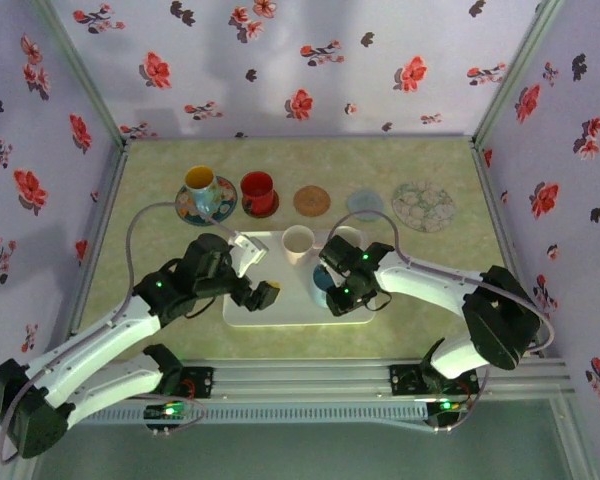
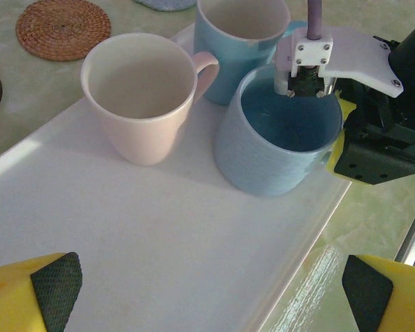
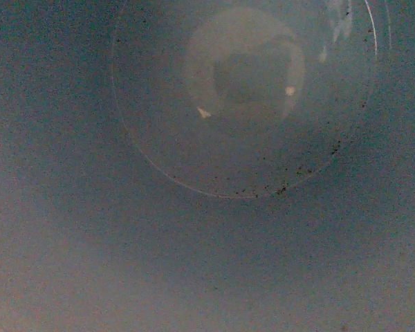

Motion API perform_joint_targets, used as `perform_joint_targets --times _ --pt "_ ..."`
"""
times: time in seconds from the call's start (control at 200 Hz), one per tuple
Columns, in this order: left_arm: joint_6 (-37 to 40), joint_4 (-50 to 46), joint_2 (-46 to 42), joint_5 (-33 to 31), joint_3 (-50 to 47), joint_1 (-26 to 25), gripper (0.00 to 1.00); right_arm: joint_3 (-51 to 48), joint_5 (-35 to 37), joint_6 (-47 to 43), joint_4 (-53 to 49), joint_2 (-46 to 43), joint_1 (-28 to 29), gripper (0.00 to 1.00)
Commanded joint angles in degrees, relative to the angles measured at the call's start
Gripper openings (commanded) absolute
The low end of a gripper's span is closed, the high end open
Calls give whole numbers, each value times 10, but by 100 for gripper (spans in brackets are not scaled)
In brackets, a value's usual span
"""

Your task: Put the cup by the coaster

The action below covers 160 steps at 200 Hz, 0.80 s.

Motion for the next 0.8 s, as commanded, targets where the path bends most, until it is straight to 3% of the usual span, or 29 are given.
perform_joint_targets --times 0.0,0.63,0.795 --pt "-1 0 6 9 22 -4 100 11 19 -8 4 4 3 34" --pt "-10 4 3 13 17 -4 100 9 11 -13 0 -24 9 18" --pt "-15 2 -1 15 14 -3 100 12 11 -17 -10 -30 12 10"
